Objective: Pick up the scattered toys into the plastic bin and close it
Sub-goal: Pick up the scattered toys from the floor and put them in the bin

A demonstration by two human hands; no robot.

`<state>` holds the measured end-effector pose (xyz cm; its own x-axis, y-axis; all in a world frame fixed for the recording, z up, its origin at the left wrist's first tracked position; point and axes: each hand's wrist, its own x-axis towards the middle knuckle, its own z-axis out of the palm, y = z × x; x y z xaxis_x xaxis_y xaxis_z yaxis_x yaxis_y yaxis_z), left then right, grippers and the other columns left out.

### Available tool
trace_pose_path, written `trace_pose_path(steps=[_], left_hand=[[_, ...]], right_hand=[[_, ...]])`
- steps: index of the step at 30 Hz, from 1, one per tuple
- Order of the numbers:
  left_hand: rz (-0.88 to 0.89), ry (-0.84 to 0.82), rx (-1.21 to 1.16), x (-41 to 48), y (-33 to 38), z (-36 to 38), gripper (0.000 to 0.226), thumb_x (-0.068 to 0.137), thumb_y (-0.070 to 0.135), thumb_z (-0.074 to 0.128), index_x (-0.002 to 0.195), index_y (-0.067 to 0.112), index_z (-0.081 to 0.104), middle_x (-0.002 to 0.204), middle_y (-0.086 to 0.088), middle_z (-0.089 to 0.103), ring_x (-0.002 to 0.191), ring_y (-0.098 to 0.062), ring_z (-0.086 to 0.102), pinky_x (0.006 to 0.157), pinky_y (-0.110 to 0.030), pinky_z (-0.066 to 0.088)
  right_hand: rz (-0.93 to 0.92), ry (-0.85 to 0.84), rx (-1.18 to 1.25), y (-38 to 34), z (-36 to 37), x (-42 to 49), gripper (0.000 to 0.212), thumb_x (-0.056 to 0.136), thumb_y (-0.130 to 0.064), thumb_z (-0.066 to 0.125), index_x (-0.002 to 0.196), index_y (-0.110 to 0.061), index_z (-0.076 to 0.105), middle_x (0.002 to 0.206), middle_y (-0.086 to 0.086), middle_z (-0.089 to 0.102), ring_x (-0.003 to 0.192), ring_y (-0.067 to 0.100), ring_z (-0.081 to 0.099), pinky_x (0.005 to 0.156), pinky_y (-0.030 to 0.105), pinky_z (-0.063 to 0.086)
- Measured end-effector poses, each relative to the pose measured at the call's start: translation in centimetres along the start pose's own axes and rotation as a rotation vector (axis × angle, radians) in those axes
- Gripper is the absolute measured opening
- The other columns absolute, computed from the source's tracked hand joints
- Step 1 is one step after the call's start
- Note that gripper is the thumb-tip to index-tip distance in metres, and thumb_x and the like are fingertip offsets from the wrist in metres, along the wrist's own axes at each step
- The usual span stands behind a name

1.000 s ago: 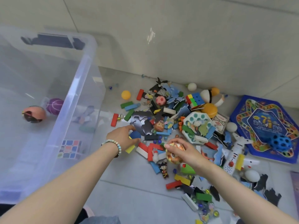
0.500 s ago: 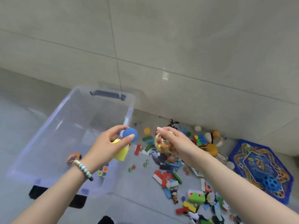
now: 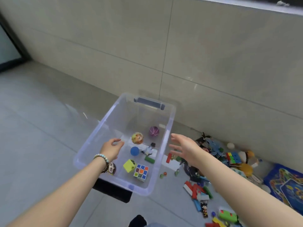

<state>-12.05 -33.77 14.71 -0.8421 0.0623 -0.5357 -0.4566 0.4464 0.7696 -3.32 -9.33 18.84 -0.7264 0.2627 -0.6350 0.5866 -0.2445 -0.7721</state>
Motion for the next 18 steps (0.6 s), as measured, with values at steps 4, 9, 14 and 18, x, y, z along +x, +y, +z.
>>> trace_pose_path(steps=[4,9,14,18], left_hand=[[0.208,-0.088,0.015,-1.9,4.1,2.4,0.024,0.092,0.030,0.055,0.111,0.017,0.057,0.109,-0.011,0.062,0.091,-0.023,0.059,0.071,-0.032,0.049],[0.472,-0.303,0.124,-5.6,9.4,8.4,0.011,0.089,0.034,0.058,0.098,0.027,0.060,0.100,0.001,0.065,0.092,-0.016,0.062,0.079,-0.029,0.050],[0.569,-0.493,0.325,-8.3,9.4,17.6,0.021,0.091,0.032,0.056,0.107,0.019,0.061,0.099,0.006,0.064,0.087,-0.007,0.059,0.069,-0.012,0.045],[0.500,-0.597,0.659,-7.4,5.5,24.1,0.040,0.089,0.040,0.056,0.121,0.018,0.055,0.119,0.001,0.060,0.104,-0.013,0.058,0.087,-0.024,0.047]], right_hand=[[0.003,0.051,-0.046,1.5,-5.2,-0.6,0.041,0.095,-0.029,0.050,0.133,-0.013,0.048,0.137,0.005,0.048,0.117,0.024,0.054,0.091,0.035,0.048],[0.053,0.120,-0.007,3.9,-12.5,-1.6,0.041,0.095,-0.033,0.049,0.132,-0.014,0.048,0.139,0.004,0.047,0.115,0.024,0.054,0.095,0.038,0.047],[0.108,0.179,-0.077,7.5,-18.7,-3.1,0.045,0.095,-0.036,0.049,0.134,-0.014,0.045,0.138,0.005,0.048,0.110,0.022,0.055,0.096,0.037,0.046],[0.174,0.144,-0.170,11.5,-22.0,-3.7,0.048,0.092,-0.043,0.051,0.134,-0.020,0.043,0.134,-0.003,0.045,0.117,0.020,0.052,0.094,0.033,0.045]])
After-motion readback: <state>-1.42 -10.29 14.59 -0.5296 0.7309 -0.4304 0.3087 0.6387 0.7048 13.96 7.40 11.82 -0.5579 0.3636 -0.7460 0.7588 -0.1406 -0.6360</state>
